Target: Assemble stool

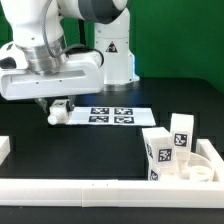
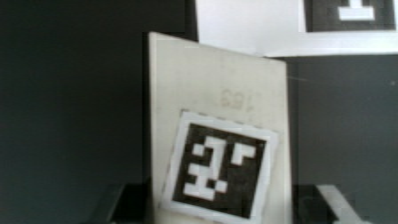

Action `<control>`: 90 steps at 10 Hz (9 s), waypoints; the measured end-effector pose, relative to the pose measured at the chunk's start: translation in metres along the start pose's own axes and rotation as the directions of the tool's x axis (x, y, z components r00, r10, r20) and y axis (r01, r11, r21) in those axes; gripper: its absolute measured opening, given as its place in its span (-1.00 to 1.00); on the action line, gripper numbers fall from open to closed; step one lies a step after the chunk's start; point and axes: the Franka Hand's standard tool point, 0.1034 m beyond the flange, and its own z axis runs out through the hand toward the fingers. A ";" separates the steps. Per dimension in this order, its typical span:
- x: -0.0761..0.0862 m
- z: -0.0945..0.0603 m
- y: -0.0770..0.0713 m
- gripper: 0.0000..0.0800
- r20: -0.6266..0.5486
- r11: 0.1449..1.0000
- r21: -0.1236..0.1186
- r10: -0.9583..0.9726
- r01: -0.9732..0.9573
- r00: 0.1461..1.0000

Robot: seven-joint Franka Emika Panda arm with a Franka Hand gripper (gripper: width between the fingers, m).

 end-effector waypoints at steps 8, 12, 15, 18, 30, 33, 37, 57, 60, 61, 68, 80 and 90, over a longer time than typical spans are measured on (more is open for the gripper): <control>0.043 -0.007 -0.039 -0.19 0.036 0.700 -0.159 -0.701 0.697 0.712; 0.054 -0.002 -0.070 -0.19 0.150 0.267 -0.184 -0.944 0.946 0.295; 0.052 -0.003 -0.061 -0.19 0.212 0.027 -0.150 -0.976 0.988 0.059; 0.040 0.006 -0.060 -0.19 0.268 -0.456 -0.032 -0.861 0.889 -0.432; 0.029 0.018 -0.035 0.41 0.206 -0.823 0.241 -0.475 0.515 -0.856; 0.043 -0.028 -0.044 0.61 0.361 -0.586 0.137 -0.721 0.799 -0.591; 0.069 -0.033 -0.041 0.62 0.413 -0.437 0.073 -0.805 0.897 -0.426; 0.084 -0.044 -0.041 0.62 -0.071 0.972 -0.233 -0.001 -0.015 0.997; 0.084 -0.041 -0.028 0.62 -0.087 0.862 -0.002 0.504 -0.506 0.859; 0.088 -0.045 -0.020 0.62 -0.067 0.790 0.062 0.613 -0.610 0.787; 0.065 -0.017 -0.033 0.62 0.204 0.937 0.054 0.328 -0.345 0.922; 0.066 0.014 -0.018 0.62 0.646 0.884 -0.019 0.367 -0.467 0.670; 0.092 -0.073 -0.055 -0.20 0.519 0.940 0.017 0.284 -0.342 0.806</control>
Offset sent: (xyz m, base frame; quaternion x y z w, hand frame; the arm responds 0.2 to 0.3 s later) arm 0.0144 0.0282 0.0000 -0.0695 0.0101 -0.3855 0.9200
